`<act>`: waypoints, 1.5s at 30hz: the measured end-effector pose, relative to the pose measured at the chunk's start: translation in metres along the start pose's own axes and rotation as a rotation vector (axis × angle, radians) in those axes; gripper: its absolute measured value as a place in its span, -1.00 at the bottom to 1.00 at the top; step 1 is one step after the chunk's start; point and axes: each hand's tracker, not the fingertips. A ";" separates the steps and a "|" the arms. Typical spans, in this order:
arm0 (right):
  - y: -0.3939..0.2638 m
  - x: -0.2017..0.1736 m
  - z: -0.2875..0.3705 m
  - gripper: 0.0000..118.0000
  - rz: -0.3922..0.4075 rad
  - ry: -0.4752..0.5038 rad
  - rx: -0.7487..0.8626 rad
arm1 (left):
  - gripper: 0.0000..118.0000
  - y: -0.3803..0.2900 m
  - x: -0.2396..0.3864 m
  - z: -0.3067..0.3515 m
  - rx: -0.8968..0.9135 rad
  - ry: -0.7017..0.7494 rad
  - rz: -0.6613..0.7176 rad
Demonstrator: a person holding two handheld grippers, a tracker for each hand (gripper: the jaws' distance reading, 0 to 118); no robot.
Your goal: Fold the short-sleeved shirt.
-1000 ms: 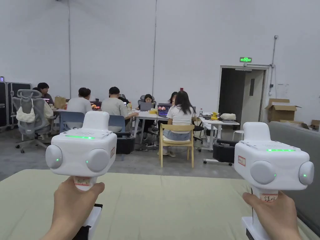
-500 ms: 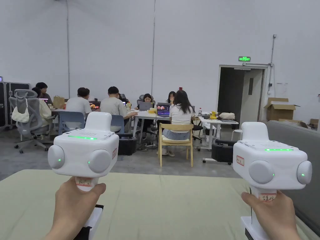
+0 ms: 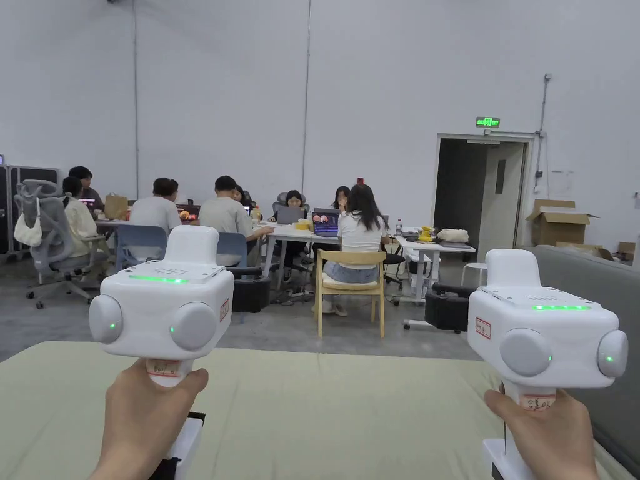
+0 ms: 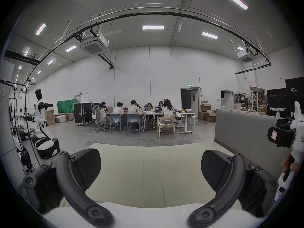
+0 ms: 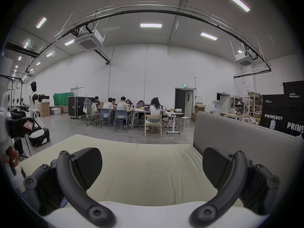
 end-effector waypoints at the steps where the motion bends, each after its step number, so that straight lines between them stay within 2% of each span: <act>1: -0.001 0.000 0.000 1.00 -0.003 -0.002 0.001 | 1.00 -0.001 0.000 0.000 0.004 0.000 -0.003; 9: -0.005 0.002 0.004 1.00 0.009 -0.002 0.010 | 1.00 -0.003 0.004 0.004 0.014 0.005 -0.039; 11: -0.010 -0.001 0.009 0.92 0.058 -0.027 0.049 | 1.00 -0.005 0.001 0.008 0.028 -0.086 -0.037; 12: -0.014 -0.004 0.011 0.34 0.090 -0.057 0.074 | 0.69 -0.005 0.002 0.008 0.020 -0.122 -0.044; 13: -0.017 -0.005 0.010 -0.59 0.118 -0.100 0.066 | -0.07 -0.006 0.004 0.006 0.014 -0.105 -0.066; 14: -0.020 -0.006 0.009 -0.96 0.117 -0.149 0.051 | -0.95 -0.008 0.009 0.003 -0.007 -0.064 -0.094; 15: -0.024 -0.001 0.011 -0.96 0.052 -0.075 0.050 | -1.00 -0.011 0.012 0.003 0.015 -0.022 -0.103; 16: -0.027 0.006 0.012 -0.96 0.006 0.022 0.019 | -1.00 -0.015 0.012 -0.001 0.013 -0.051 -0.093; 20: -0.036 0.013 0.012 -0.96 0.012 0.005 0.011 | -1.00 -0.021 0.012 -0.005 0.006 -0.059 -0.081; 23: -0.038 0.015 0.011 -0.96 -0.028 0.039 0.001 | -1.00 -0.028 0.006 -0.006 -0.002 -0.035 -0.075; 26: -0.041 -0.001 0.009 -0.96 -0.035 0.074 0.000 | -1.00 -0.039 -0.018 0.002 -0.023 -0.009 -0.033; 30: -0.049 -0.062 0.003 -0.96 -0.003 0.192 -0.008 | -1.00 -0.055 -0.076 0.027 -0.056 0.151 -0.064; 33: -0.056 -0.128 -0.001 -0.96 -0.017 0.328 -0.027 | -1.00 -0.064 -0.132 0.060 -0.090 0.278 -0.023; 38: -0.070 -0.231 0.005 -0.96 -0.062 0.486 -0.058 | -1.00 -0.083 -0.211 0.116 -0.145 0.458 -0.038; 42: -0.077 -0.280 0.007 -0.96 -0.040 0.554 -0.080 | -1.00 -0.096 -0.252 0.144 -0.176 0.533 -0.032; 45: -0.080 -0.297 0.006 -0.96 -0.026 0.578 -0.085 | -1.00 -0.105 -0.267 0.143 -0.196 0.552 -0.029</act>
